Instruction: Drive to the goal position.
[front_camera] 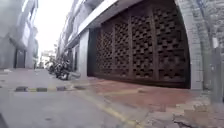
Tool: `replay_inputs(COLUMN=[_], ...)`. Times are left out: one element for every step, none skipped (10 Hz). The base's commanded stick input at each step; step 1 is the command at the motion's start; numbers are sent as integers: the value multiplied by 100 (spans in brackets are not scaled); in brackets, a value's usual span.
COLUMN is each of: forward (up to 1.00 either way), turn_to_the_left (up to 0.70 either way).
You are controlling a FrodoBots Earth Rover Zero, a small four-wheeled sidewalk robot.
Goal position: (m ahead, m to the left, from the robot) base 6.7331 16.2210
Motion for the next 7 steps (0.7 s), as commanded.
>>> replay_inputs(forward=[100, 100, 100, 100, 100, 100, 100], turn_to_the_left=[0, 0, 0, 0, 0, 0, 0])
